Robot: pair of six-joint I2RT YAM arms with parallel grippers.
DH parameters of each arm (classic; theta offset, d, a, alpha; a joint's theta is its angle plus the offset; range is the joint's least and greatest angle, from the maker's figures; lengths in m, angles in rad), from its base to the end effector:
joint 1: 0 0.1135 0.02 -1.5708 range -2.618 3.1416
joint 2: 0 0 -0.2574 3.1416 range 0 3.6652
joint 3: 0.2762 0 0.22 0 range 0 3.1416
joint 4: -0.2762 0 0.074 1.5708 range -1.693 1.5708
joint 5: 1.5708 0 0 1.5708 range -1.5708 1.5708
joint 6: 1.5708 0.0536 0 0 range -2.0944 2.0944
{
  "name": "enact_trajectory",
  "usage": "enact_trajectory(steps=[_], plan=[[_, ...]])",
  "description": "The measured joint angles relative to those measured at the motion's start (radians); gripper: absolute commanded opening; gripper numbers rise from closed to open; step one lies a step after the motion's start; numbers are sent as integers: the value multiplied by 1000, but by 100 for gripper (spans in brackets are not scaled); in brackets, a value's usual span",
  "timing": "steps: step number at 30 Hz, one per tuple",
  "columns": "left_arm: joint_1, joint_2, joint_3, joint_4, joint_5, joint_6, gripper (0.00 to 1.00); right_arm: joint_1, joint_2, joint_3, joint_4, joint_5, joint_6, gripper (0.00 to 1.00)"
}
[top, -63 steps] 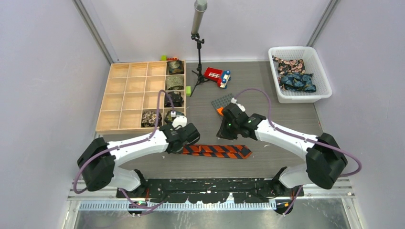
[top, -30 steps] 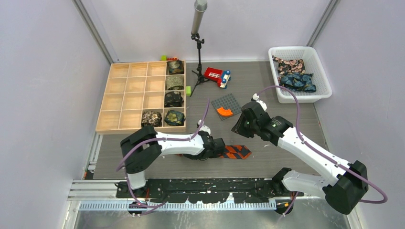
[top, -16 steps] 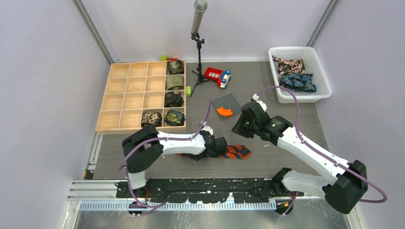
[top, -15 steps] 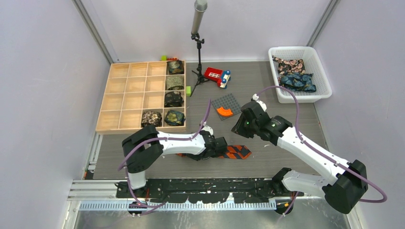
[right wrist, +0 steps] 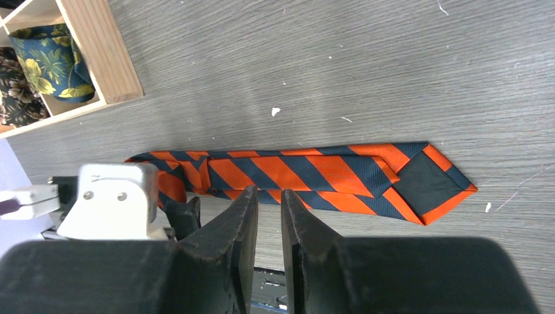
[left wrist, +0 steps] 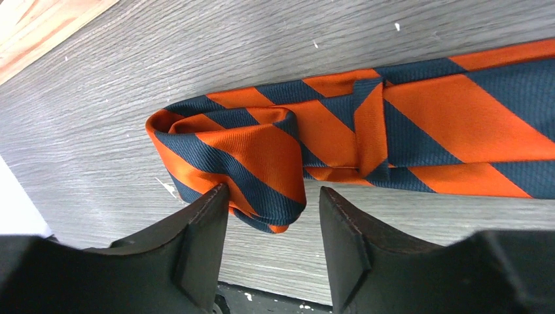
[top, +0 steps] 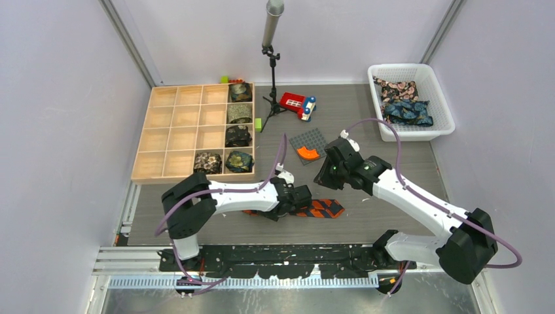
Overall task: Roll the ties
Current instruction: Roll the tie at the center of the board.
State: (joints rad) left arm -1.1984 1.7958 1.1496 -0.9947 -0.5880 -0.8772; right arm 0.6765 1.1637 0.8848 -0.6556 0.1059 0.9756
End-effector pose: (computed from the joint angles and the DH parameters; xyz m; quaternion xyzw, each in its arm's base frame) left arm 0.1275 -0.2446 0.1665 0.1630 0.9426 0.1760 0.2324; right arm 0.1702 0.1294 0.2469 0.1577 0.9354 0.1956 0.2487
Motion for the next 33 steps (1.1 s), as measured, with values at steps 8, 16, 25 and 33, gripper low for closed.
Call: enact_trajectory(steps=[8,16,25,33], plan=[[0,-66,2,7,19,0,60,0,65,34,10,-17,-1,25],[0,-213,-1,-18,42,-14,37,0,209,123,56,-94,-19,22],[0,-536,-272,29,126,-94,1,46,544,370,102,-254,-90,19],[93,-663,-548,232,268,-159,0,111,839,608,104,-355,-139,15]])
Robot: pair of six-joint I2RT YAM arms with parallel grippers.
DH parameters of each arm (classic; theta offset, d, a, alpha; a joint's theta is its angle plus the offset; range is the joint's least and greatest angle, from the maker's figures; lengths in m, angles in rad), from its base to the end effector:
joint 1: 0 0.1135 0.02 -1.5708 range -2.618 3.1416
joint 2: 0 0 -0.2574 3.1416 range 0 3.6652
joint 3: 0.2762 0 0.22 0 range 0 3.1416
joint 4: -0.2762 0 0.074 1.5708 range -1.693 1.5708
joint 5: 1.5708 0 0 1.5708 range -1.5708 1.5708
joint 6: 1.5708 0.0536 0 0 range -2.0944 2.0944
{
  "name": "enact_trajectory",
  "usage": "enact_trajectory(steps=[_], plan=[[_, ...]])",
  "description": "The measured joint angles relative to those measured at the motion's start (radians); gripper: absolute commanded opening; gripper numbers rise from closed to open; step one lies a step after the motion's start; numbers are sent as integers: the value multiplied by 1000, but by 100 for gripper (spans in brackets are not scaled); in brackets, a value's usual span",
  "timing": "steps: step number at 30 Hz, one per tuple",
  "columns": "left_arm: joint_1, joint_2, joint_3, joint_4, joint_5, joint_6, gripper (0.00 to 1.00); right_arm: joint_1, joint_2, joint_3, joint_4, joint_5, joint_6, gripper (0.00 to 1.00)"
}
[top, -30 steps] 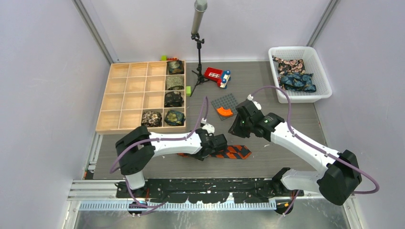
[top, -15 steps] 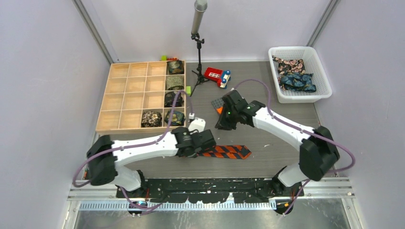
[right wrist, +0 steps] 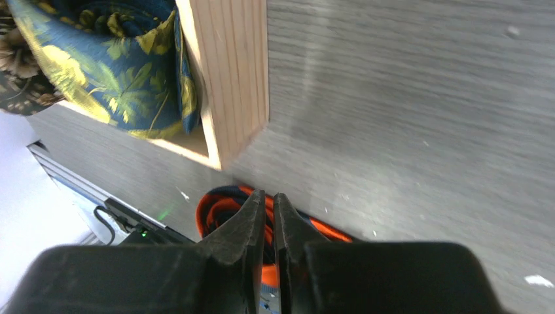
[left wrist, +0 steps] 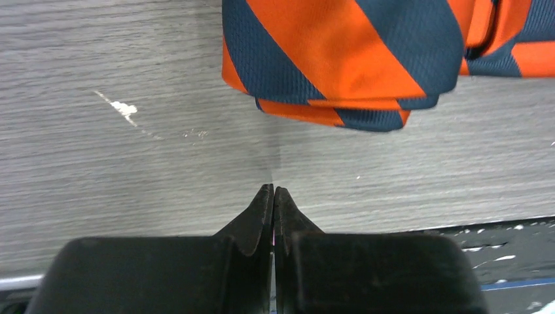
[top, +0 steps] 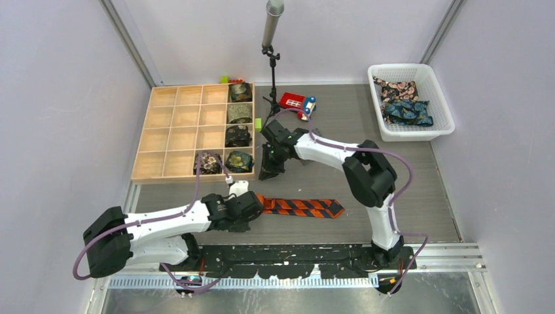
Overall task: Roll the ties
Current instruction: Roll the tie at the center of the board.
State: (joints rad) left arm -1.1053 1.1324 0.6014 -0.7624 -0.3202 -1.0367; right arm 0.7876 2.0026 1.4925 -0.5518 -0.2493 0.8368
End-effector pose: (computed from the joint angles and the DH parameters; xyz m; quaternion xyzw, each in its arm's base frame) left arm 0.0859 -0.1335 0.1710 0.0115 0.9779 -0.0441 0.2040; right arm 0.2750 0.2950 0.1863 -0.0077 0.9608 0.2640 0.0845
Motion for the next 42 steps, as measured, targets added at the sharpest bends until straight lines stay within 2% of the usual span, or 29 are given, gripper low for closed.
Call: enact_trajectory(steps=[6,13,42], plan=[[80,-27,-79,167,85,-28,0,41,132,90,-13,-28,-15,13],[107,18,-88,279,121,-54,0,75,178,103,-21,-45,-13,10],[200,110,-60,385,68,-78,0,100,174,82,-13,-44,19,3]])
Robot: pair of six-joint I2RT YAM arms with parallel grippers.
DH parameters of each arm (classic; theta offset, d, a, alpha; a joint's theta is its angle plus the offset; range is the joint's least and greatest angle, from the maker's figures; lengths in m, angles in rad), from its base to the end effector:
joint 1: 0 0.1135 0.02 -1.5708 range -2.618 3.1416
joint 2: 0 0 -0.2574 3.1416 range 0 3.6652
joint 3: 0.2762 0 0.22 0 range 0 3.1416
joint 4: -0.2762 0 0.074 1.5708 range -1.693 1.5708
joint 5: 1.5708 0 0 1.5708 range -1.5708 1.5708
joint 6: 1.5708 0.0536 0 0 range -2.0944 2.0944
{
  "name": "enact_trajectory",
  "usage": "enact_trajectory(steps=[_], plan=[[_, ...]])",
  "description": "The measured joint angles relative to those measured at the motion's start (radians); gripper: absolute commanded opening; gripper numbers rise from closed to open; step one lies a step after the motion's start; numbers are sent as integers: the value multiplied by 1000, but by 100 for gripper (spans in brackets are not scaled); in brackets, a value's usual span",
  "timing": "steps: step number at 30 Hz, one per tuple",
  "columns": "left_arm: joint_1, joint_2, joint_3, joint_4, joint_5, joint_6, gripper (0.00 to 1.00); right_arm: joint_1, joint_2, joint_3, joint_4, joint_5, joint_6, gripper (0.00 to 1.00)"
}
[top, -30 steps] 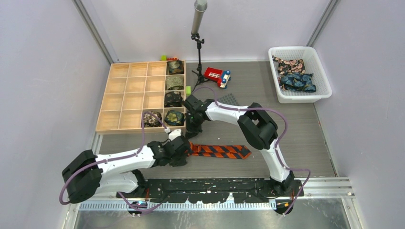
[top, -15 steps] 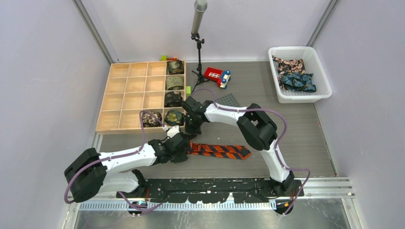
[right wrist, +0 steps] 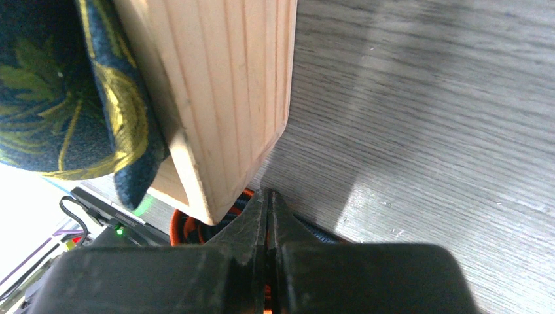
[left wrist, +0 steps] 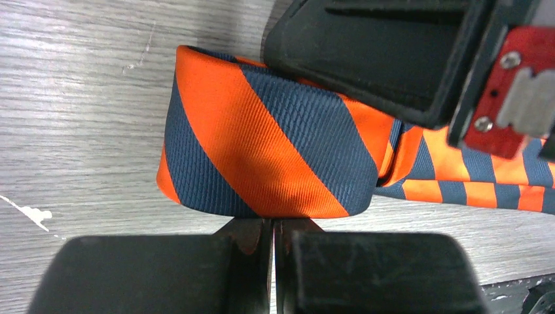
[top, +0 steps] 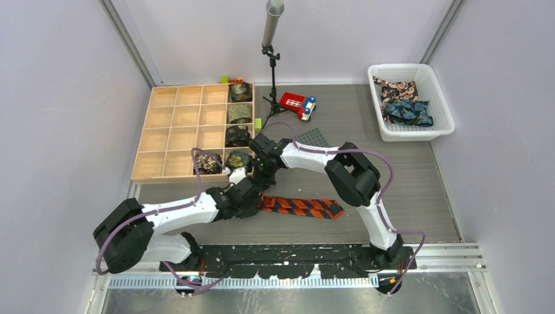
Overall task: Roll the ties
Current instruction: Roll the tie at the center of the board.
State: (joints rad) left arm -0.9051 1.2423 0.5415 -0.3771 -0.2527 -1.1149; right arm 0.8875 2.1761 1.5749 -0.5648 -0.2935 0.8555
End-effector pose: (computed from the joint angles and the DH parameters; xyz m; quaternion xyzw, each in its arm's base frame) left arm 0.1322 -0.1467 0.1556 -0.1313 0.9535 -0.1400 0.2322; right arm 0.2559 0.3388 0.1397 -0.0449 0.9685 0.2444 0.0184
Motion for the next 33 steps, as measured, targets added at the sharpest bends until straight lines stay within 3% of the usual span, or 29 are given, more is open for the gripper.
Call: enact_trajectory(steps=[10,13,16,28,33], plan=[[24,23,16,8,6,17,0,0,-5,-9,10,2,6,4],[24,18,15,3,7,24,1,1,-6,-9,9,8,11,8],[28,-2,12,-10,17,34,4,3,-6,-7,5,17,14,19],[31,-297,-24,-208,63,110,24,-8,-6,94,-141,155,-16,39],[31,-441,-23,-337,34,149,45,-16,-40,124,-194,216,-37,41]])
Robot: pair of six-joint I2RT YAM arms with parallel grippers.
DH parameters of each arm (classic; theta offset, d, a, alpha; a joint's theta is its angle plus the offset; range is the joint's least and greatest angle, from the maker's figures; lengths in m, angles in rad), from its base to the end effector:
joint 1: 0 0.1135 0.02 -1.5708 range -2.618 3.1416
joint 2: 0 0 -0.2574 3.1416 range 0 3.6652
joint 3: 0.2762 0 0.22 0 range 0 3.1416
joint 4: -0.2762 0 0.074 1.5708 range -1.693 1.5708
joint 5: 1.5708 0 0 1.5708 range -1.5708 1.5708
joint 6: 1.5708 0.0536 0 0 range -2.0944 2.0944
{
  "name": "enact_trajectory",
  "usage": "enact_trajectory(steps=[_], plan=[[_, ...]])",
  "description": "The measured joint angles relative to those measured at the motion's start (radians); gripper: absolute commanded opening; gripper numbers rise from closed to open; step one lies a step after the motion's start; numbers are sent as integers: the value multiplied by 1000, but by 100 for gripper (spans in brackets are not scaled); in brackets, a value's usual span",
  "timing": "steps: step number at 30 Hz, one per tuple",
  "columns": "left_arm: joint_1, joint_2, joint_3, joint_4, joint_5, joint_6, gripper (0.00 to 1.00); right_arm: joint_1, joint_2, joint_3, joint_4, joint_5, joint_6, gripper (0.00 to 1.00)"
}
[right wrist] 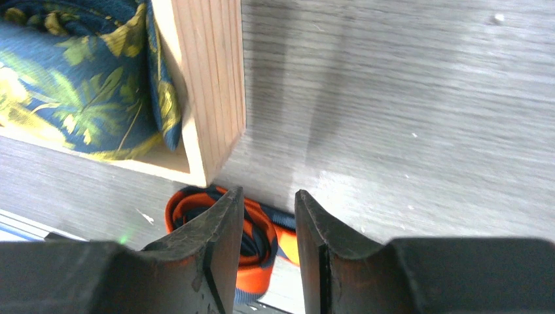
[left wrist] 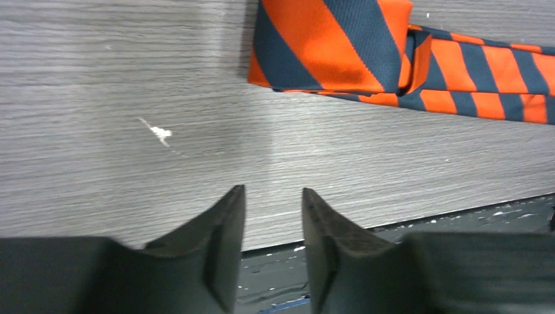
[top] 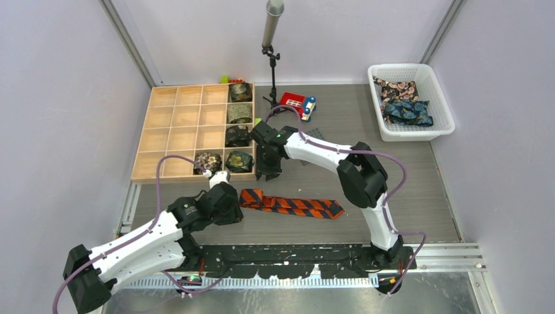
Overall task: Roll the ties
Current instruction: Roll the tie at the center of the board.
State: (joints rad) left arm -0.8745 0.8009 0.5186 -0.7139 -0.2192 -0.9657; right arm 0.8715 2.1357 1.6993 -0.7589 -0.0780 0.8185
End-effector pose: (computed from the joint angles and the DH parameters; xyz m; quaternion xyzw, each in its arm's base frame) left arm 0.0920 -0.0919 0.1909 -0.0744 0.9509 -0.1606 0.2541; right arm 0.2683 0.3254 0.1773 -0.0333 0.9811 0.1649 0.0951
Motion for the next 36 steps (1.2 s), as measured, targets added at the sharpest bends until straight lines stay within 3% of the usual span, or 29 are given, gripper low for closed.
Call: enact_trajectory(steps=[4,8,17,28,36], plan=[[4,-44,6,-59,-24,29,61,-2,-114,-57,11,9,0,42],[42,-47,46,-97,-31,68,69,15,-259,-161,59,0,21,42],[230,37,108,-53,89,214,72,76,-294,-277,161,-29,79,41],[309,113,107,40,212,302,81,92,-249,-366,233,-27,109,33],[394,169,89,130,324,332,82,91,-248,-439,286,-27,128,29]])
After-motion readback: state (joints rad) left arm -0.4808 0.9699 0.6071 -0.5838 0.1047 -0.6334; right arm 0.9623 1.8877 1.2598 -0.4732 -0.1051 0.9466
